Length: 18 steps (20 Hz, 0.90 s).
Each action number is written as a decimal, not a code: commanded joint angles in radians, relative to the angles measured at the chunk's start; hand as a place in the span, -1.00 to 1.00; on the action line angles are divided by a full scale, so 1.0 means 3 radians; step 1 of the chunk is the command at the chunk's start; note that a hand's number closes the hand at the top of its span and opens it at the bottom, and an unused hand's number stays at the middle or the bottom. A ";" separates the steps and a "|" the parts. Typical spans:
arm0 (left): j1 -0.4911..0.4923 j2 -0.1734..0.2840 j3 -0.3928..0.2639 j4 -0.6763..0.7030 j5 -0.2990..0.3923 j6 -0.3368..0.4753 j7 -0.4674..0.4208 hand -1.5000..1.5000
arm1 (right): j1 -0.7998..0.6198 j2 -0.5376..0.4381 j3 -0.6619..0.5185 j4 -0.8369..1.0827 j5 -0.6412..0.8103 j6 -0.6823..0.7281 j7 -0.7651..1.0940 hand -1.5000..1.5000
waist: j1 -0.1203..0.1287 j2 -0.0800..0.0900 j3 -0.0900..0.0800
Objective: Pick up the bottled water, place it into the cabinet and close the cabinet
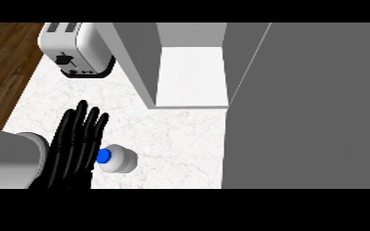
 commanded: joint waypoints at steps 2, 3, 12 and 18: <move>0.0457 -0.0022 -0.0853 -0.0545 -0.0463 0.0403 0.0375 -1.00 | 0.0335 -0.0069 0.0027 -0.0542 -0.0336 0.0072 0.0382 -1.00 | 0.0015 -0.0010 -0.0003; 0.0473 -0.0022 -0.0964 -0.0361 -0.0508 0.0487 0.0261 -1.00 | 0.0327 -0.0182 -0.0208 -0.0542 -0.0625 0.0165 0.0433 -1.00 | 0.0008 0.0000 -0.0003; 0.0653 -0.0014 -0.1946 -0.0577 -0.1307 0.0939 0.0489 -1.00 | 0.0627 -0.0238 -0.0366 -0.0879 -0.0833 0.0273 0.0507 -1.00 | 0.0019 -0.0022 0.0001; 0.0715 0.0248 -0.1966 -0.0782 -0.1326 0.1054 0.0601 -1.00 | 0.0616 -0.0253 -0.0421 -0.1011 -0.0913 0.0243 0.0662 -1.00 | 0.0034 -0.0027 -0.0002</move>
